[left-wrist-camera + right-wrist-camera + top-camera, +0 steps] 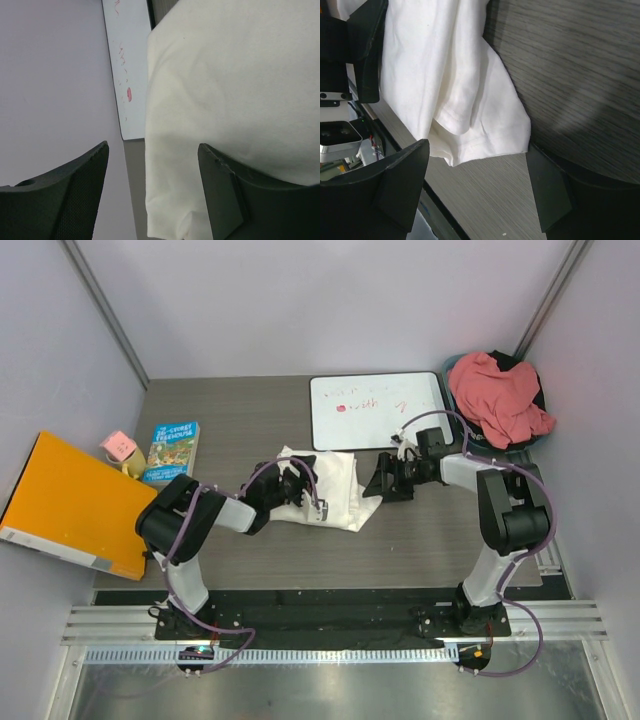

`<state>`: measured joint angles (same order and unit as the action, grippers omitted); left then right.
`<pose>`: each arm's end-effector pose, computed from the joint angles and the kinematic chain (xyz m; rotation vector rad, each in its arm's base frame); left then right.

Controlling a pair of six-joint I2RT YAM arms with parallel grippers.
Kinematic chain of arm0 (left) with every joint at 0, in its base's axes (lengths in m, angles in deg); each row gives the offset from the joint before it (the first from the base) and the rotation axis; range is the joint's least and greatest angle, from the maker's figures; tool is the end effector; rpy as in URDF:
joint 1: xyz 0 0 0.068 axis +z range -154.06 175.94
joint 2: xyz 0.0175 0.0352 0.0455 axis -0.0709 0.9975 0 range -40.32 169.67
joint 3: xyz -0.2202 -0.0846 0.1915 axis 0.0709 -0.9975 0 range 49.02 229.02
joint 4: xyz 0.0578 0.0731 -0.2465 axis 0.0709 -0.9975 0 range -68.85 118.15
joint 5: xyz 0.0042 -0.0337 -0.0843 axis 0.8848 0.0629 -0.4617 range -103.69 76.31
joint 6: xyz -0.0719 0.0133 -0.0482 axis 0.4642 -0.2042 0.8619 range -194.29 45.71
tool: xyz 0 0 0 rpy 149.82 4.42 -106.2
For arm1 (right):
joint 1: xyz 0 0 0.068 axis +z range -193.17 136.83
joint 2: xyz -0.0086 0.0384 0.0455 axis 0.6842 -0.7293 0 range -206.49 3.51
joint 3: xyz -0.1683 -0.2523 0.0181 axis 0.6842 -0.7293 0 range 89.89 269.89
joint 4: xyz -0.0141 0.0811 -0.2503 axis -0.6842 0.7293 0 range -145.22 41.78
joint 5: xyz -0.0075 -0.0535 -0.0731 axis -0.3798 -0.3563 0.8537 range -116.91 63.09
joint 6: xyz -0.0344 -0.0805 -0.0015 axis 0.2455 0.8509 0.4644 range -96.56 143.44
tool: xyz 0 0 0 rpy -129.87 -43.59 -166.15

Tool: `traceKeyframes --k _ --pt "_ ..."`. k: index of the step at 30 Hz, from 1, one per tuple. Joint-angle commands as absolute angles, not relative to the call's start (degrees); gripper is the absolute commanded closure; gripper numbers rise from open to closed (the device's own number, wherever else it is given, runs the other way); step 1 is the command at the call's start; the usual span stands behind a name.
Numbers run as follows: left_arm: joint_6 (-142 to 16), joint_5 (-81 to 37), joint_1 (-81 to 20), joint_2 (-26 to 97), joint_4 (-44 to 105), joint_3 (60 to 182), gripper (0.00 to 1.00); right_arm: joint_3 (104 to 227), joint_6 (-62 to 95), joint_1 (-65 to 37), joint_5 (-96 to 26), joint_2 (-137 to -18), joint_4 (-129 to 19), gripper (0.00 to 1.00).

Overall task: Fold and stack the t-shirts
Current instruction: Put the neatly folded tshirt into the corner of the board with the right arm

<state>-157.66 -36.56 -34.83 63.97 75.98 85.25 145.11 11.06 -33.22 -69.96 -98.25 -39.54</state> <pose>0.3089 -0.2190 0.1431 1.7254 0.8011 0.2402 0.3403 0.1134 0.1494 -0.1980 2.5990 1.1279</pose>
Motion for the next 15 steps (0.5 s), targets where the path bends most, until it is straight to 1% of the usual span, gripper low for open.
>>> traceKeyframes --k 1,8,15 --pt "-155.76 -35.66 -35.18 64.62 79.65 86.64 0.28 144.64 6.58 -32.1 -71.21 -100.64 -44.84 0.17" --pt "-155.32 -35.4 -35.35 66.29 79.74 86.9 0.29 147.1 2.62 -27.8 -70.86 -103.01 -47.22 0.17" --pt "-153.92 -34.34 -35.62 66.99 80.62 86.73 0.3 152.54 -0.11 -23.23 -70.68 -107.76 -49.59 0.19"
